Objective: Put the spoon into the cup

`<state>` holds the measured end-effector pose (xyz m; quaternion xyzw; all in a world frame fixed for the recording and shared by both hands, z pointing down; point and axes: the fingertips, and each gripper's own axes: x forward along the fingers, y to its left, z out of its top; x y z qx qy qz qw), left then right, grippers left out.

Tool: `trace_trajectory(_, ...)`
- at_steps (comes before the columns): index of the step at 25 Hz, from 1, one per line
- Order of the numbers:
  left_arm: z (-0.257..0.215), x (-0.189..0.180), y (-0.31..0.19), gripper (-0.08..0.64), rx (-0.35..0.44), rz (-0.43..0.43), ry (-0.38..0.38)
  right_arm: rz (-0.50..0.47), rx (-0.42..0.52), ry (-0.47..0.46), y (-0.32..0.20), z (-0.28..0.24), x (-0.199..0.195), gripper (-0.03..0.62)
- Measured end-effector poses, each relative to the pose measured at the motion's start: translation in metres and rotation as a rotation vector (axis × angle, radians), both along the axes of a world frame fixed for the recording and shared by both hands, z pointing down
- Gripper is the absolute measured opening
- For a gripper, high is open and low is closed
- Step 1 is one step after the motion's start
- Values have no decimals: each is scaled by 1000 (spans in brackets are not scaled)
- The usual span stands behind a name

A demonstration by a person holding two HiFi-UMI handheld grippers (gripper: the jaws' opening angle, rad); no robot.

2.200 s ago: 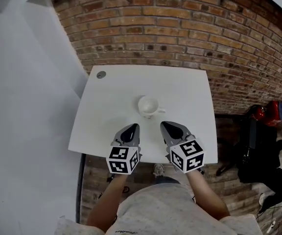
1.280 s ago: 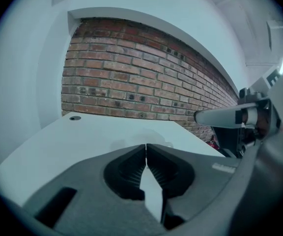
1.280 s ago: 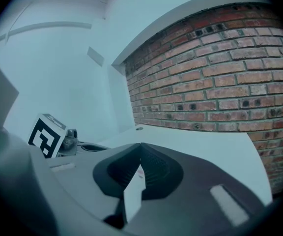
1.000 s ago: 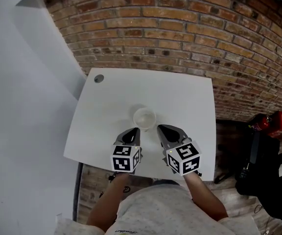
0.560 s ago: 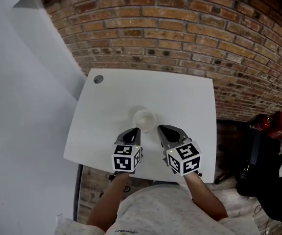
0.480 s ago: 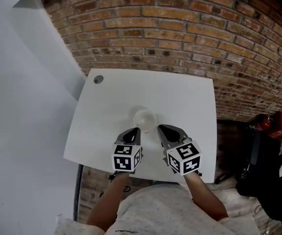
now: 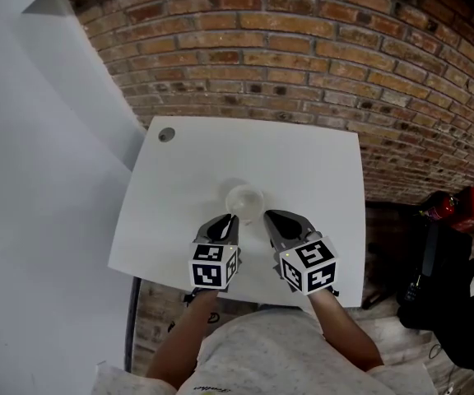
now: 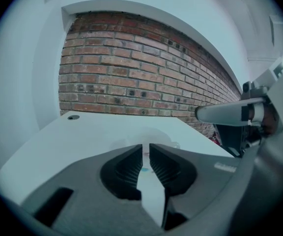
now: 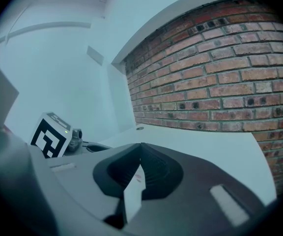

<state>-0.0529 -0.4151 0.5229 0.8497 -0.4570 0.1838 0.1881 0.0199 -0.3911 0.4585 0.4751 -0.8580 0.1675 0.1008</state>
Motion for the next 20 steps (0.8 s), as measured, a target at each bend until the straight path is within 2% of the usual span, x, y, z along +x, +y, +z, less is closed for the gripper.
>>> trace_trajectory(20, -35, -20, 35, 41, 89, 3, 36, 15, 41, 11, 39, -14, -9, 11)
